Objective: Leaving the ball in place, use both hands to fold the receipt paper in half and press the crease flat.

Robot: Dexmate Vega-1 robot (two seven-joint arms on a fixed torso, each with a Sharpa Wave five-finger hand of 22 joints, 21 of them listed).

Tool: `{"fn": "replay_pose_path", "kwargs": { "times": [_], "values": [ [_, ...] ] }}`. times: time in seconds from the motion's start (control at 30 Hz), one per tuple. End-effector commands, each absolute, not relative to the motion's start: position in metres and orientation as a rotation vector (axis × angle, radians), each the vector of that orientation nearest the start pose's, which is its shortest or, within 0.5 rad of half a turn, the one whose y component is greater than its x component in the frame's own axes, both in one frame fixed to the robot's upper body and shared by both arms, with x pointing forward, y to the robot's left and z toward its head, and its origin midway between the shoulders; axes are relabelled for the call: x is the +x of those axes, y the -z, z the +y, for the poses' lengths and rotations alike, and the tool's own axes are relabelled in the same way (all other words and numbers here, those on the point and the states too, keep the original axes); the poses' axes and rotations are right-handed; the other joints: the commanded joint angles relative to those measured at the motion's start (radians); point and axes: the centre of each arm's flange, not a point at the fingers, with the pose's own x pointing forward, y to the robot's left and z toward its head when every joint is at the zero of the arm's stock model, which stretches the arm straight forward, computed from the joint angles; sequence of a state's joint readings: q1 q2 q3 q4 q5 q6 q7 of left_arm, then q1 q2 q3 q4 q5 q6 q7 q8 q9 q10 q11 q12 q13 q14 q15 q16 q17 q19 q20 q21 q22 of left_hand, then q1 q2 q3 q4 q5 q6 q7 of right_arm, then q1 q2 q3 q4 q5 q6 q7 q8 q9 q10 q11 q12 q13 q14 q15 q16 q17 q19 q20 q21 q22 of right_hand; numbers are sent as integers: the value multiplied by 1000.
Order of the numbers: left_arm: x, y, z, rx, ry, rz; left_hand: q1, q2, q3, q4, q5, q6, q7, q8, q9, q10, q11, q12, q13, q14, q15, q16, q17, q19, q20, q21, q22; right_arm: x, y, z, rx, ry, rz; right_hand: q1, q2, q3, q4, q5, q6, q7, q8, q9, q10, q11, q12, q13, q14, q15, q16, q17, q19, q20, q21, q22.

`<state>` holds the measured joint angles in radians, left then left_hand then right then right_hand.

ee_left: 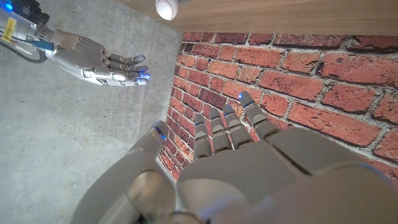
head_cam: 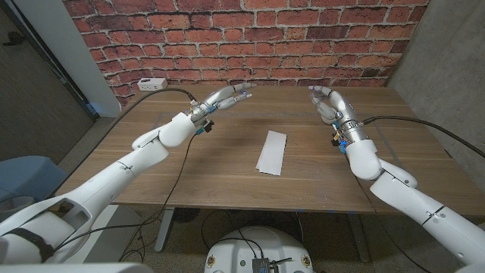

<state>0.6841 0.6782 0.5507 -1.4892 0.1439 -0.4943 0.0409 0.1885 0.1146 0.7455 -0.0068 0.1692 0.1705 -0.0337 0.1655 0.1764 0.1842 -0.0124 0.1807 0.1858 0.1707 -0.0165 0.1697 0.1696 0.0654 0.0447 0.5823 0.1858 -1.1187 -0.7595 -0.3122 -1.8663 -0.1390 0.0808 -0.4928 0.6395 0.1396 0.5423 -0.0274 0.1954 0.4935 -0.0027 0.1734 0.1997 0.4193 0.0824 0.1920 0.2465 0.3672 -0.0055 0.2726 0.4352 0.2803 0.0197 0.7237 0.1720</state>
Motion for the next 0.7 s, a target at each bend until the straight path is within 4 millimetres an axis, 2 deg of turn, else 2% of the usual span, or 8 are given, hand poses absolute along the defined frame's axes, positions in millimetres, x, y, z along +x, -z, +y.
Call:
{"fn": "replay_pose_path", "kwargs": {
  "times": [0.03, 0.13, 0.27, 0.33, 0.53, 0.57, 0.63, 0.7],
  "values": [
    [603, -59, 228, 679, 330, -1015, -20, 43, -4, 29, 7, -45, 1, -1, -1, -39, 2, -6, -1, -31, 3, 5, 9, -17, 0, -12, 3, 538, -4, -301, -341, 60, -888, -19, -11, -12, -3, -1, -15, 5, 5, 3, -13, 4, -1, 0, 0, 6, -11, -11, 5, -3, -7, 1],
    [610, -58, 234, 622, 341, -1014, -28, 57, -6, 48, 10, -59, 3, 0, -1, -50, -9, -4, -2, -44, 1, 6, 11, -21, -4, -15, 3, 545, 1, -308, -228, 36, -867, -28, -13, -16, -1, -1, -15, 8, 8, 3, -15, 8, 0, -1, -1, 7, -14, -16, 10, -9, -8, 0],
    [621, -53, 244, 530, 368, -1000, -36, 61, -8, 68, 14, -89, 14, -1, -1, -73, -9, -5, -3, -62, 0, 5, 10, -31, -14, -20, 3, 550, 6, -317, -151, 64, -849, -58, -28, -34, 4, -5, -16, 29, 12, 2, -17, 20, 2, -5, 0, 19, -22, -28, 16, -6, -14, -2],
    [626, -49, 250, 491, 371, -991, -37, 56, -10, 69, 13, -91, 13, 1, -1, -76, -12, -4, -3, -68, -2, 4, 9, -36, -16, -23, 3, 553, 7, -321, -116, 78, -840, -72, -36, -41, 6, -7, -13, 36, 15, 1, -9, 32, 7, -8, 6, 29, -24, -37, 16, -3, -19, -2],
    [638, -35, 267, 434, 346, -922, -38, 35, -16, 63, 11, -97, 13, 4, -2, -85, -9, -1, -4, -74, 2, 3, 3, -44, -12, -27, 3, 552, 6, -325, -107, 165, -843, -104, -49, -58, 11, -12, -6, 49, 20, 0, 4, 38, 12, -13, 24, 42, -24, -51, 22, 9, -27, -3],
    [641, -32, 270, 417, 336, -904, -38, 34, -17, 62, 11, -99, 13, 4, -2, -87, -9, -2, -4, -74, 2, 4, 3, -44, -12, -28, 3, 551, 7, -321, -88, 159, -852, -102, -46, -56, 9, -11, -5, 50, 20, 0, 4, 38, 12, -13, 22, 42, -26, -54, 22, 8, -28, -3],
    [648, -26, 274, 390, 323, -871, -38, 33, -17, 62, 11, -102, 14, 4, -2, -90, -7, -2, -4, -75, 3, 4, 2, -44, -10, -28, 3, 548, 9, -308, -47, 94, -885, -69, -21, -30, -22, -4, -4, 51, 21, -2, 5, 33, 12, -17, 24, 38, -32, -70, 21, 6, -37, -3],
    [654, -22, 278, 366, 330, -853, -39, 32, -18, 63, 11, -111, 17, 3, -2, -95, -6, -1, -4, -84, 8, 2, 2, -45, -8, -29, 3, 546, 8, -294, 4, 5, -915, -51, -24, -20, -47, -2, -1, 49, 22, -3, 5, 33, 12, -19, 29, 38, -37, -84, 24, 7, -42, -3]
  ]
}}
